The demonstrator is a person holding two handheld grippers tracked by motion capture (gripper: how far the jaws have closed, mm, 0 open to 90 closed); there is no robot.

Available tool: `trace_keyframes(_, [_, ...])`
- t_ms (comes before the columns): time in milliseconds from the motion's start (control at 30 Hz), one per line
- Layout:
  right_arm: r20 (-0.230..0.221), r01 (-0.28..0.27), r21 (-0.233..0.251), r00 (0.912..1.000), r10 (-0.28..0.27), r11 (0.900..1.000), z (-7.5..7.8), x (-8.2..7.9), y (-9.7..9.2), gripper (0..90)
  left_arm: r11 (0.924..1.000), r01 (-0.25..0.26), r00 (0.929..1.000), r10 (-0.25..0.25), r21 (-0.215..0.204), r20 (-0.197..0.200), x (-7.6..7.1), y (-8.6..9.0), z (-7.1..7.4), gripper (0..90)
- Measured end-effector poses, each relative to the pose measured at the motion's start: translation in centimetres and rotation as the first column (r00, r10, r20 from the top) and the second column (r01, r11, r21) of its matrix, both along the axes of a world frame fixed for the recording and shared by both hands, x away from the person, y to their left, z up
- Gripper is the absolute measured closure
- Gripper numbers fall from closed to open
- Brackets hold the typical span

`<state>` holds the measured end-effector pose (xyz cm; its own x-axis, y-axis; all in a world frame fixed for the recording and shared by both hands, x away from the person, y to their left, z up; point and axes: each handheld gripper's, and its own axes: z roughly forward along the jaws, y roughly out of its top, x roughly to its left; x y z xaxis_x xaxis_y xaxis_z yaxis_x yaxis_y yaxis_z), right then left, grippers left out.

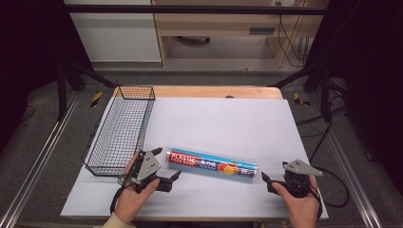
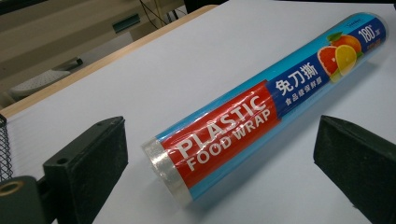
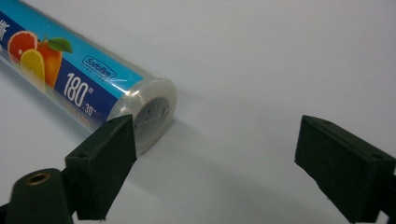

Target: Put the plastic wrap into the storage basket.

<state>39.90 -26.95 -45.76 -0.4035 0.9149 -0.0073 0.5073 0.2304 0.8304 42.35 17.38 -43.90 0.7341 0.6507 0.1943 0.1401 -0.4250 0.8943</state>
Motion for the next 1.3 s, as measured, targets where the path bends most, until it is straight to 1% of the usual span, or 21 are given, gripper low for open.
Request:
trace_keyframes(200, [0.004, -0.037, 0.001, 0.9993, 0.037, 0.9993, 0.5, 0.1, 0.5, 15.1, 0.9999, 0.008, 1.0000, -0.007, 0.012, -0.005, 0.0, -0.1, 0.0, 3.1])
trace_keyframes(333, [0.035, -0.065, -0.026, 0.9972, 0.066, 0.9976, 1.4, 0.1, 1.0, 12.0, 0.9996, 0.027, 0.9995, -0.027, 0.012, -0.014, 0.0, 0.0, -0.1, 3.0])
trace_keyframes(400, [0.070, -0.086, -0.058, 0.9934, 0.090, 0.9946, 2.4, 0.2, 1.6, 9.3, 0.9993, 0.033, 0.9991, -0.033, 0.015, -0.028, 0.0, 0.0, -0.3, 3.0])
trace_keyframes(500, [0.093, -0.157, -0.123, 0.9812, 0.169, 0.9798, 4.4, 1.0, 3.4, 8.9, 0.9988, 0.047, 0.9984, -0.046, 0.014, -0.033, 0.0, 0.0, -0.3, 2.9])
trace_keyframes(533, [0.093, -0.157, -0.123, 0.9812, 0.169, 0.9798, 4.4, 1.0, 3.4, 8.9, 0.9988, 0.047, 0.9984, -0.046, 0.014, -0.033, 0.0, 0.0, -0.3, 3.0])
trace_keyframes(567, [0.097, -0.211, -0.181, 0.9681, 0.231, 0.9605, 5.3, 1.6, 4.7, 11.0, 0.9984, 0.054, 0.9981, -0.053, 0.017, -0.032, -0.1, 0.0, -0.3, 3.0])
trace_keyframes(600, [0.097, -0.211, -0.181, 0.9681, 0.231, 0.9605, 5.3, 1.6, 4.7, 11.0, 0.9984, 0.054, 0.9981, -0.053, 0.017, -0.032, -0.1, 0.0, -0.3, 2.9])
trace_keyframes(633, [0.105, -0.236, -0.201, 0.9596, 0.261, 0.9506, 5.8, 1.9, 5.3, 13.0, 0.9982, 0.056, 0.9979, -0.055, 0.020, -0.033, -0.1, 0.0, -0.3, 2.9])
trace_keyframes(667, [0.142, -0.266, -0.199, 0.9442, 0.297, 0.9431, 6.6, 2.5, 6.4, 13.1, 0.9981, 0.058, 0.9977, -0.058, 0.017, -0.036, -0.1, 0.0, -0.3, 3.0])
trace_keyframes(700, [0.161, -0.279, -0.191, 0.9369, 0.310, 0.9412, 6.9, 2.9, 6.9, 12.8, 0.9981, 0.060, 0.9976, -0.059, 0.016, -0.036, -0.1, 0.0, -0.3, 2.9])
trace_keyframes(767, [0.162, -0.289, -0.189, 0.9336, 0.320, 0.9386, 7.1, 3.2, 7.3, 11.9, 0.9980, 0.061, 0.9975, -0.061, 0.018, -0.037, 0.0, 0.0, -0.3, 3.0])
trace_keyframes(800, [0.167, -0.288, -0.188, 0.9328, 0.319, 0.9391, 7.7, 4.1, 8.3, 10.7, 0.9979, 0.062, 0.9974, -0.061, 0.019, -0.037, 0.0, 0.0, -0.3, 3.0])
trace_keyframes(900, [0.139, -0.321, -0.203, 0.9255, 0.352, 0.9250, 8.1, 5.2, 9.3, 13.2, 0.9978, 0.065, 0.9972, -0.064, 0.012, -0.038, -0.1, 0.1, -0.2, 3.0])
trace_keyframes(933, [0.139, -0.321, -0.203, 0.9255, 0.352, 0.9250, 8.1, 5.2, 9.3, 13.2, 0.9978, 0.065, 0.9972, -0.064, 0.012, -0.038, -0.1, 0.1, -0.2, 3.0])
trace_keyframes(967, [0.129, -0.331, -0.217, 0.9227, 0.363, 0.9183, 8.3, 5.5, 9.6, 13.7, 0.9979, 0.064, 0.9972, -0.064, 0.008, -0.038, -0.1, 0.2, -0.2, 3.0])
trace_keyframes(1000, [0.096, -0.371, -0.256, 0.9092, 0.405, 0.8926, 8.4, 6.0, 10.1, 14.3, 0.9979, 0.064, 0.9973, -0.063, 0.008, -0.038, 0.0, 0.3, -0.1, 3.0])
trace_keyframes(1033, [0.096, -0.371, -0.256, 0.9092, 0.405, 0.8926, 8.4, 6.0, 10.1, 14.3, 0.9979, 0.064, 0.9973, -0.063, 0.008, -0.038, 0.0, 0.3, -0.1, 3.0])
trace_keyframes(1067, [0.079, -0.394, -0.282, 0.8990, 0.431, 0.8747, 8.4, 6.3, 10.5, 15.1, 0.9978, 0.066, 0.9970, -0.066, 0.004, -0.041, 0.0, 0.4, 0.0, 3.0])
trace_keyframes(1133, [0.034, -0.441, -0.282, 0.8832, 0.468, 0.8524, 8.2, 6.5, 10.7, 16.8, 0.9978, 0.067, 0.9969, -0.067, 0.004, -0.042, 0.1, 0.4, 0.0, 3.0])
trace_keyframes(1267, [-0.091, -0.548, -0.300, 0.8314, 0.548, 0.7809, 6.7, 6.9, 11.0, 15.2, 0.9974, 0.072, 0.9963, -0.072, 0.009, -0.048, 0.1, 0.4, -0.1, 2.9])
trace_keyframes(1300, [-0.117, -0.561, -0.314, 0.8237, 0.555, 0.7661, 6.3, 7.0, 11.1, 14.9, 0.9972, 0.075, 0.9961, -0.074, 0.010, -0.048, 0.1, 0.4, -0.1, 3.0])
